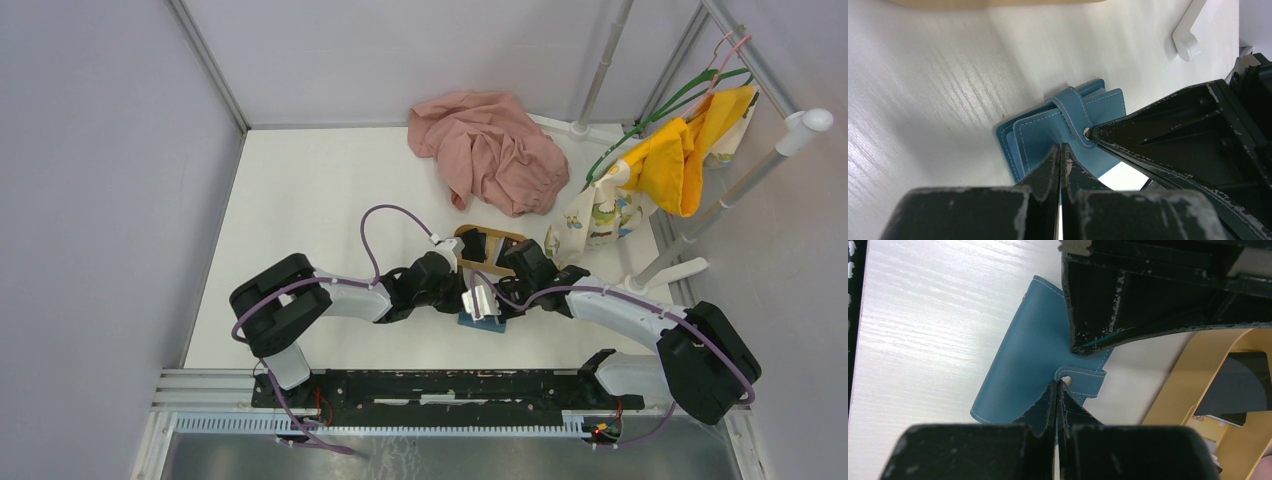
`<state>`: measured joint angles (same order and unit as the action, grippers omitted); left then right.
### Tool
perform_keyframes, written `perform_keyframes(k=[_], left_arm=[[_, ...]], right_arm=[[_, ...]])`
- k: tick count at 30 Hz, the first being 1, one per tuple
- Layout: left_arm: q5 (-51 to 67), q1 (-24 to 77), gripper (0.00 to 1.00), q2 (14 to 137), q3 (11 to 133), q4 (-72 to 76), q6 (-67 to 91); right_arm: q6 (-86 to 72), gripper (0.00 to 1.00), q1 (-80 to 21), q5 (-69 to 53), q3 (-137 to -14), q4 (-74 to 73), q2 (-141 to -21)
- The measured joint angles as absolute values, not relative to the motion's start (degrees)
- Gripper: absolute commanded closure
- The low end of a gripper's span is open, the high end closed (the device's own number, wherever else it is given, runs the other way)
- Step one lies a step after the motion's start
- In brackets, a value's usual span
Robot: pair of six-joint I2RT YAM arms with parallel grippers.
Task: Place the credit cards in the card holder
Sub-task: Close the card holder at the center of the board.
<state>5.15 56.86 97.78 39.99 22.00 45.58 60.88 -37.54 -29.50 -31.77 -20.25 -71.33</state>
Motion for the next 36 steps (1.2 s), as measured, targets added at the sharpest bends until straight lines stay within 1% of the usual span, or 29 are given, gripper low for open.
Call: perform_keyframes(k=[6, 16, 26, 36], left_arm=[[5.39, 56.86, 0.94, 97.32, 39.99, 21.67, 45.58], [6.26, 56.82, 0.93, 96.73, 43.13, 21.26, 45.58], [9.30, 56.60, 0.98, 100.29, 43.75, 24.16, 48.27], [9.65, 56.60, 0.98, 102.89, 42.94, 27.44, 50.02]], right_arm=[[62.08, 1.00, -38.33, -28.47, -31.81, -20.45, -71.48], [62.96, 1.00, -39.03, -27.75, -32.14, -20.69, -71.85], [62.96, 1.00, -39.38, -27.27, -32.16, -20.67, -71.85], [62.94, 1.00, -40.80, -25.61, -32.45, -20.75, -72.01]])
